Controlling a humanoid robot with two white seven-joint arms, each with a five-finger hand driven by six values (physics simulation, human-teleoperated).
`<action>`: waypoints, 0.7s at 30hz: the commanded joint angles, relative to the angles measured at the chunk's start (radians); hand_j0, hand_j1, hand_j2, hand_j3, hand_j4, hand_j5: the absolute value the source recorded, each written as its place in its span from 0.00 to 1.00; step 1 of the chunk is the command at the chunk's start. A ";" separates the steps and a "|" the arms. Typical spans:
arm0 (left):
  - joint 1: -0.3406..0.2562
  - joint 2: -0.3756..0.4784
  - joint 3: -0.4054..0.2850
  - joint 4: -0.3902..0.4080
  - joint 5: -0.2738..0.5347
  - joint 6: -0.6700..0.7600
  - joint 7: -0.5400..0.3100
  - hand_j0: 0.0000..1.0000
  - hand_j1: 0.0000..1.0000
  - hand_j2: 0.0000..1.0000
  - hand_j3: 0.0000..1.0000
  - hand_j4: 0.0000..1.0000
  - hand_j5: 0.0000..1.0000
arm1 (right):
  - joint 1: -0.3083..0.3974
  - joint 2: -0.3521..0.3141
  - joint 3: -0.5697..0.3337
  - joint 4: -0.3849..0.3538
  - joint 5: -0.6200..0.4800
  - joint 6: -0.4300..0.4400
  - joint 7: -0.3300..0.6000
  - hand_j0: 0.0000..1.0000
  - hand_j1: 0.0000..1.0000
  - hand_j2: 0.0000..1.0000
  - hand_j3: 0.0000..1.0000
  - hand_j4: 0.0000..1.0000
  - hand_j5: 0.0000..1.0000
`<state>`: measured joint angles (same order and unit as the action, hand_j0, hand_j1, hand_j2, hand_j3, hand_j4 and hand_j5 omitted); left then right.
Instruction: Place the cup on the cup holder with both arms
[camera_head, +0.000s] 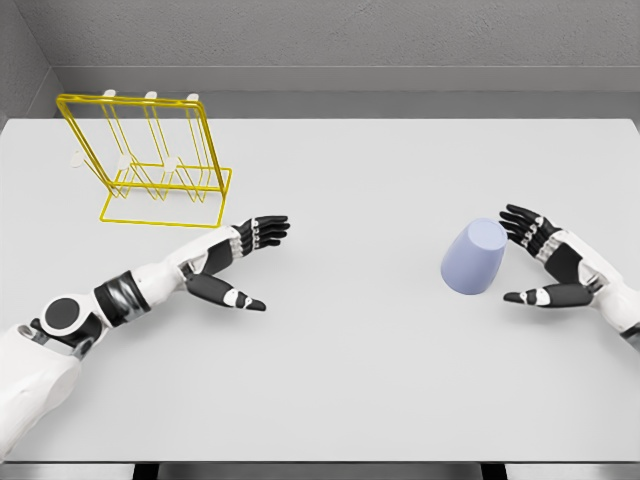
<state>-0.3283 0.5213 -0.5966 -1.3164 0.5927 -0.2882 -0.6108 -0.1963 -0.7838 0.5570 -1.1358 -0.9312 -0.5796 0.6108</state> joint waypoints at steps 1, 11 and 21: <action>0.000 -0.012 0.000 0.017 0.004 0.000 0.000 1.00 1.00 1.00 1.00 1.00 1.00 | 0.000 0.012 -0.002 0.005 0.005 0.001 0.000 1.00 1.00 1.00 1.00 1.00 1.00; 0.002 -0.015 0.000 0.020 0.006 0.000 0.000 1.00 1.00 1.00 1.00 1.00 1.00 | -0.015 0.048 0.000 0.001 0.025 0.000 0.000 1.00 1.00 1.00 1.00 1.00 1.00; 0.000 -0.015 0.001 0.020 0.006 0.000 0.000 1.00 1.00 1.00 1.00 1.00 1.00 | -0.026 0.072 0.001 -0.007 0.028 -0.002 0.000 1.00 1.00 1.00 1.00 1.00 1.00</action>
<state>-0.3283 0.5056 -0.5958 -1.2954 0.5921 -0.2886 -0.6108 -0.2239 -0.7165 0.5589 -1.1412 -0.8980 -0.5813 0.6108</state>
